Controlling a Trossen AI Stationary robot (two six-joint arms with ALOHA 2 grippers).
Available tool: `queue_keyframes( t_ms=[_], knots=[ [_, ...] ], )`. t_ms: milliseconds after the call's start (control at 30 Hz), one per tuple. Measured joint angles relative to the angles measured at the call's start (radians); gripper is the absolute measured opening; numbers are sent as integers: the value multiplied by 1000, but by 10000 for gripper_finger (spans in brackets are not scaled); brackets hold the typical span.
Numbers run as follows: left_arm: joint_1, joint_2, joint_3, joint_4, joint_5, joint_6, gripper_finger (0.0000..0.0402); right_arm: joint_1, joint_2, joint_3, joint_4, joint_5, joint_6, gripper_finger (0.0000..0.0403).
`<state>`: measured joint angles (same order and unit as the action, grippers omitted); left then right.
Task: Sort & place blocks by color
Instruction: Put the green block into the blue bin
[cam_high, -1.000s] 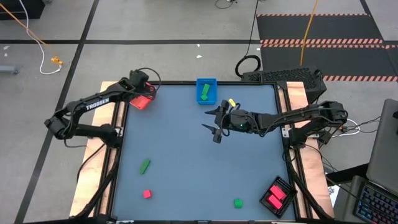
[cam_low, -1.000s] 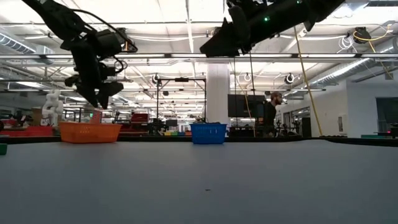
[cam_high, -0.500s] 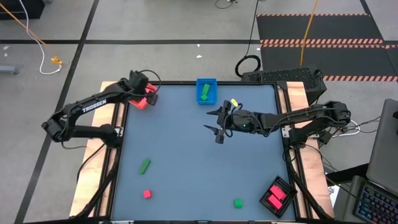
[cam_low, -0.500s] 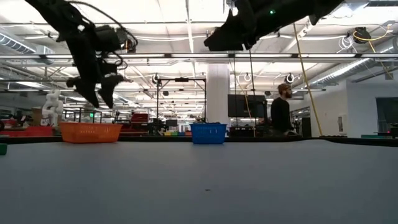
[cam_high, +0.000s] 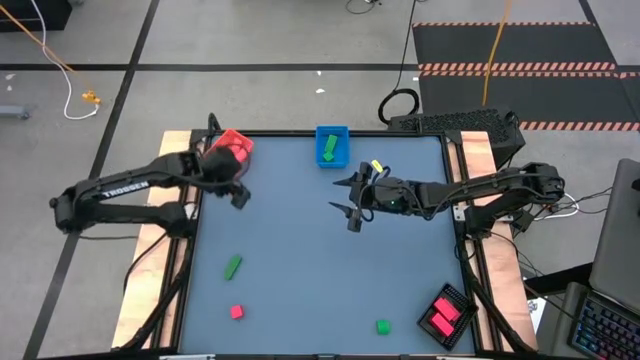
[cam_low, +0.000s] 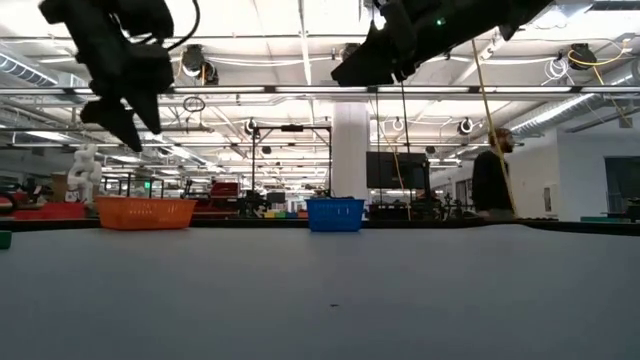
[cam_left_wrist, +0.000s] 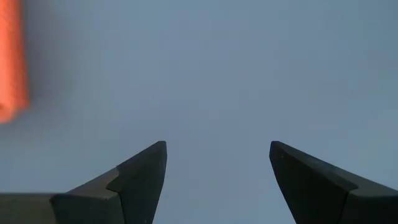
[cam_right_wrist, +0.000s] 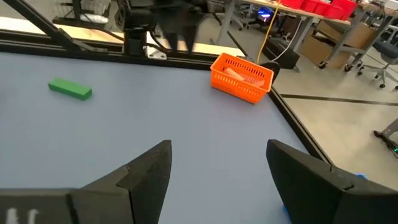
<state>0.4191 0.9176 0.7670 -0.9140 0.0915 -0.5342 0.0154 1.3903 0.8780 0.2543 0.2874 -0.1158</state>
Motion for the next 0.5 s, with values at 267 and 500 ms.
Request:
queue_keyframes(
  t_ms=[267,500],
  knots=[
    [-333,21,0,-112,-103,-296,287,0,0,0,1,-1,23,258],
    [-590,150,0,-171,-126,-548,287,0,-9,0,-28,-1,23,258]
  ],
)
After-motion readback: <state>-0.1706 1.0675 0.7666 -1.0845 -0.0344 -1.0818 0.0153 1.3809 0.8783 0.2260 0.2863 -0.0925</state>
